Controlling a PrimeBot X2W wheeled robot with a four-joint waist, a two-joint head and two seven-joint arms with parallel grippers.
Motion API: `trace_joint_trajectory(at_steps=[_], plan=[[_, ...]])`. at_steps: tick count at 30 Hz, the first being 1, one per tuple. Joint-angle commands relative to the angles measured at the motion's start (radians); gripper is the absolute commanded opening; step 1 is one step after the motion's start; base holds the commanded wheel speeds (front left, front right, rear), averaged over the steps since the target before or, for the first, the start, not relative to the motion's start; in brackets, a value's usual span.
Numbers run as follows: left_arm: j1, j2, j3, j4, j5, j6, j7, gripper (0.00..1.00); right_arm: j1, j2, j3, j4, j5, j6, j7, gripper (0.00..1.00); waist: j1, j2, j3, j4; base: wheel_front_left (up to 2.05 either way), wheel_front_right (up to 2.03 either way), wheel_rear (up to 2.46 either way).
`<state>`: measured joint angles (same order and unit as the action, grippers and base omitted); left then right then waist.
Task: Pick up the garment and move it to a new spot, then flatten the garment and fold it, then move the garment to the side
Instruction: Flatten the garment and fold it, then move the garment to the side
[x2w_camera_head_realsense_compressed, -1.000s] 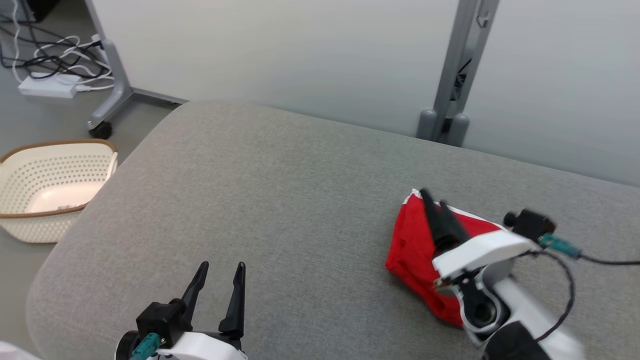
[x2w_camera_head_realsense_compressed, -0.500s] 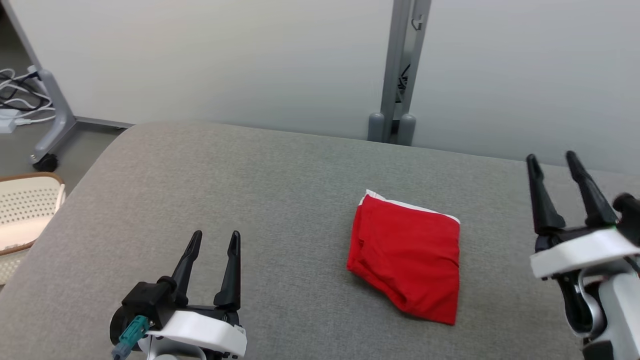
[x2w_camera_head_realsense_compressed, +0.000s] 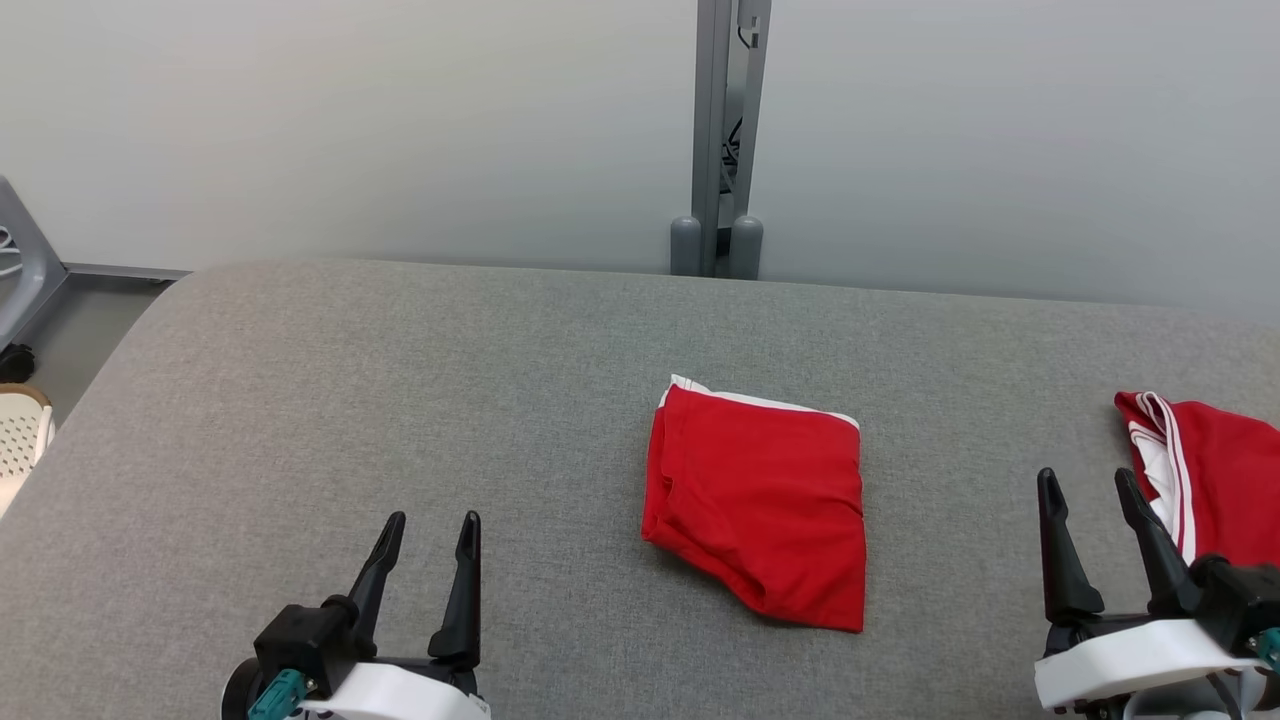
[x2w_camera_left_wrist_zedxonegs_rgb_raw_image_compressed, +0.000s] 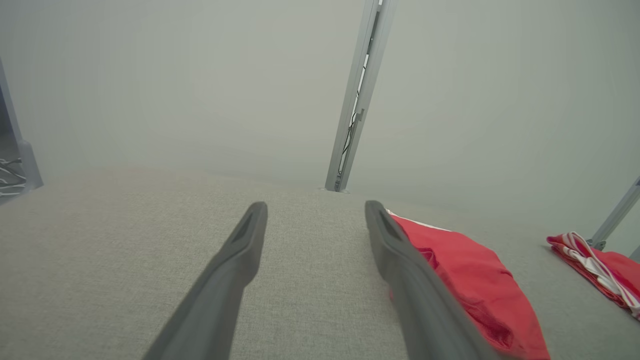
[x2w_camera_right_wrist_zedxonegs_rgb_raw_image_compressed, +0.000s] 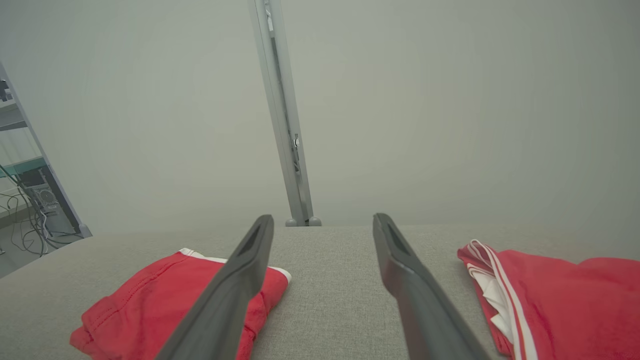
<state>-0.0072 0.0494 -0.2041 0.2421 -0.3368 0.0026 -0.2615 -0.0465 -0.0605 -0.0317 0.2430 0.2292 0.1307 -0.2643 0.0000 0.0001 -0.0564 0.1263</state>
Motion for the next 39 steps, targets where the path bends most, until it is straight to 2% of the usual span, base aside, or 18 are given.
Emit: trace_joint_trajectory(at_steps=[1,5,9,12,13,18,22,29,39], plan=[[0.002,0.003,0.007,0.002,0.001,0.003,-0.003,1.00,0.010,0.001,-0.005,0.002,-0.002,0.000,0.000,1.00,0.0000,-0.0001,0.002,-0.002,0.00,0.00,0.00],[0.003,0.003,0.006,0.006,0.005,-0.003,-0.003,1.00,0.000,0.005,0.000,0.023,0.014,0.000,0.000,1.00,0.0000,-0.0001,0.005,0.001,0.00,0.00,0.00],[-0.008,0.003,-0.004,0.009,0.006,-0.009,-0.003,1.00,-0.038,0.004,0.065,0.109,0.122,0.000,0.014,1.00,0.0000,-0.0001,0.011,0.011,0.00,0.00,0.00],[-0.016,0.003,-0.019,0.011,0.007,-0.013,-0.003,1.00,-0.074,-0.022,0.118,0.165,0.226,0.000,0.078,1.00,0.0000,-0.0001,0.021,0.025,0.00,0.00,0.00],[-0.020,0.004,-0.025,0.013,0.010,-0.013,-0.003,1.00,-0.103,-0.041,0.148,0.197,0.292,0.000,0.131,1.00,0.0000,-0.0001,0.030,0.039,0.00,0.00,0.00],[-0.018,0.004,-0.026,0.020,0.018,-0.004,-0.003,1.00,-0.167,-0.065,0.187,0.290,0.486,0.000,0.293,1.00,0.0000,-0.0001,0.044,0.082,0.00,0.00,0.00],[-0.029,0.003,-0.039,0.027,0.027,-0.009,-0.003,1.00,-0.210,-0.098,0.223,0.328,0.595,0.000,0.376,1.00,0.0000,-0.0001,0.069,0.120,0.00,0.00,0.00],[-0.048,0.003,-0.055,0.026,0.030,-0.002,-0.003,1.00,-0.272,-0.134,0.245,0.405,0.725,0.000,0.426,1.00,0.0000,-0.0001,0.104,0.191,0.00,0.00,0.00],[-0.045,0.003,-0.056,-0.035,0.014,0.001,-0.003,1.00,-0.331,-0.161,0.263,0.512,0.826,0.000,0.454,1.00,0.0000,-0.0001,0.131,0.268,0.00,0.00,0.00]])
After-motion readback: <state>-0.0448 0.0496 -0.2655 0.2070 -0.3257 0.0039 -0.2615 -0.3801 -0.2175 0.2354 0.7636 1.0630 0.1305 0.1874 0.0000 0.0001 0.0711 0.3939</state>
